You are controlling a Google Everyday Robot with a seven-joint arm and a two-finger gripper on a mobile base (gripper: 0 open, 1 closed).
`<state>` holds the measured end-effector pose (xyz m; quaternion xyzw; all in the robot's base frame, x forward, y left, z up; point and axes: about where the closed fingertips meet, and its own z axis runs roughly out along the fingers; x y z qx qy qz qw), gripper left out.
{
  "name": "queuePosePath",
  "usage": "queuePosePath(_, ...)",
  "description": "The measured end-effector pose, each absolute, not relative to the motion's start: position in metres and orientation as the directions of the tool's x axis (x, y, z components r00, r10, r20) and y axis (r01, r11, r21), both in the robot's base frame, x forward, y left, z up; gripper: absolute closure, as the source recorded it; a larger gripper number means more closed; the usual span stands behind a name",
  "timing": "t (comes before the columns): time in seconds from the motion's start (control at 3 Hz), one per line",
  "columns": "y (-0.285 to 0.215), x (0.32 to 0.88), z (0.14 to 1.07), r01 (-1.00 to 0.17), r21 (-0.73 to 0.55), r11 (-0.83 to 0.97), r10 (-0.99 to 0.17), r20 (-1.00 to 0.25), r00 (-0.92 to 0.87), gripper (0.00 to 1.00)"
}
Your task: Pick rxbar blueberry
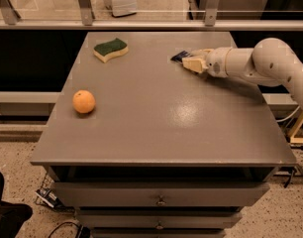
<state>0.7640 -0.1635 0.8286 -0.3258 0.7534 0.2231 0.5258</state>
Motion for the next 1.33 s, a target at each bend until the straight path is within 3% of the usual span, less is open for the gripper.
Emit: queuePosePath(1.33, -0.188, 0.755, 0.916, -0.841, 0.029, 0.54, -0.246, -0.95, -0.191, 1.0)
